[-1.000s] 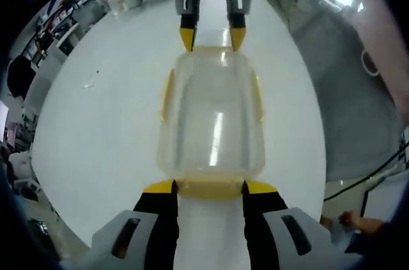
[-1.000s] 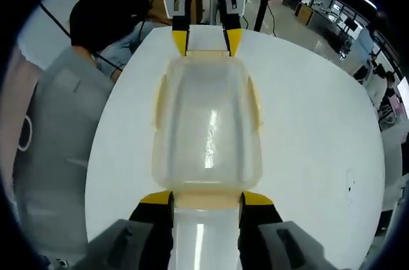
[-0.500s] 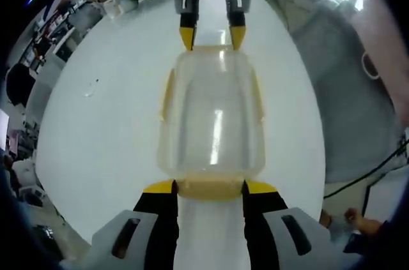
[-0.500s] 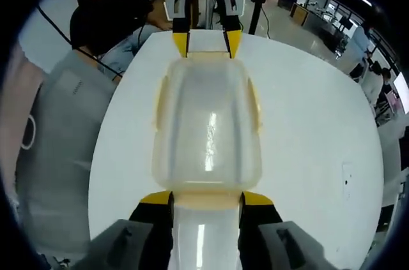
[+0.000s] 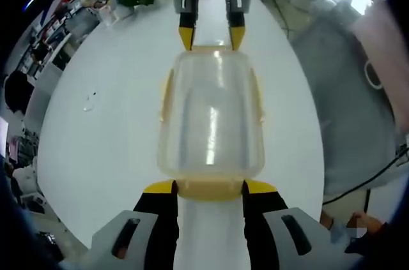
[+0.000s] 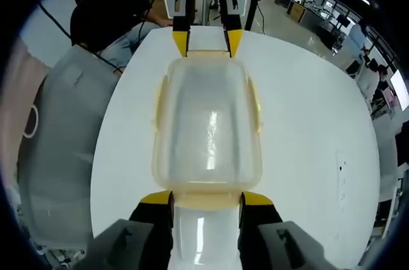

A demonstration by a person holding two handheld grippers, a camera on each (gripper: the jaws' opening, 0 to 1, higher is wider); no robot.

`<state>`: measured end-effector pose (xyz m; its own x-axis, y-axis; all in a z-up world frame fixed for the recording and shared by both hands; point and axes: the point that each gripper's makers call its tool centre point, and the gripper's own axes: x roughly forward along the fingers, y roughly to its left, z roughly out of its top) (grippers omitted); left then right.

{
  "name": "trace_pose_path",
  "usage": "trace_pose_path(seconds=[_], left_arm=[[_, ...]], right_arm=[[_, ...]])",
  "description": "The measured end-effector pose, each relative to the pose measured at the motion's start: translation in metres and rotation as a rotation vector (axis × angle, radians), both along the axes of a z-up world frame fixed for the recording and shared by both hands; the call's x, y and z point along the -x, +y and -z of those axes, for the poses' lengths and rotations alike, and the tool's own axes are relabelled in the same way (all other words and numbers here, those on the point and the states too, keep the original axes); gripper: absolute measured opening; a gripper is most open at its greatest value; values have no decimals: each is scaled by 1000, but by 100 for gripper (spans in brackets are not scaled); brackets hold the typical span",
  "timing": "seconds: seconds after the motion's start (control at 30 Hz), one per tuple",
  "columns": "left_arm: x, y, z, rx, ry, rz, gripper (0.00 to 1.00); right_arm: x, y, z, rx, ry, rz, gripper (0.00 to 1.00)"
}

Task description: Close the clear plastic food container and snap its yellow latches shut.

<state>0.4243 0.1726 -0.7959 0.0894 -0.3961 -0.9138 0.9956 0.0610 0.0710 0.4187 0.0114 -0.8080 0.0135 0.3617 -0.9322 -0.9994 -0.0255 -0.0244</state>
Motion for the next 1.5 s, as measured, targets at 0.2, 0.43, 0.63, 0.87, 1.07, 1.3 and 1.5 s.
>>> trace_pose_path(seconds=[0.2, 0.43, 0.63, 0.87, 1.07, 1.3, 1.5], left_arm=[[0, -19, -1, 9, 1, 15, 37], [0, -38, 2, 13, 7, 31, 37], [-3, -55, 2, 17, -2, 33, 37], [-2, -72, 4, 25, 0, 41, 37], [0, -90, 4, 39, 6, 40, 37], [-4, -108, 4, 44, 16, 50, 37], [-7, -125, 2, 55, 14, 61, 37]], right_arm=[[1, -17, 0, 23, -12, 2, 37], [2, -37, 1, 42, -11, 9, 37], [1, -54, 2, 57, -15, 19, 37], [2, -72, 5, 74, -11, 25, 37], [2, -89, 5, 89, -8, 30, 37], [1, -107, 6, 98, -5, 37, 37], [-1, -124, 5, 115, -7, 46, 37]])
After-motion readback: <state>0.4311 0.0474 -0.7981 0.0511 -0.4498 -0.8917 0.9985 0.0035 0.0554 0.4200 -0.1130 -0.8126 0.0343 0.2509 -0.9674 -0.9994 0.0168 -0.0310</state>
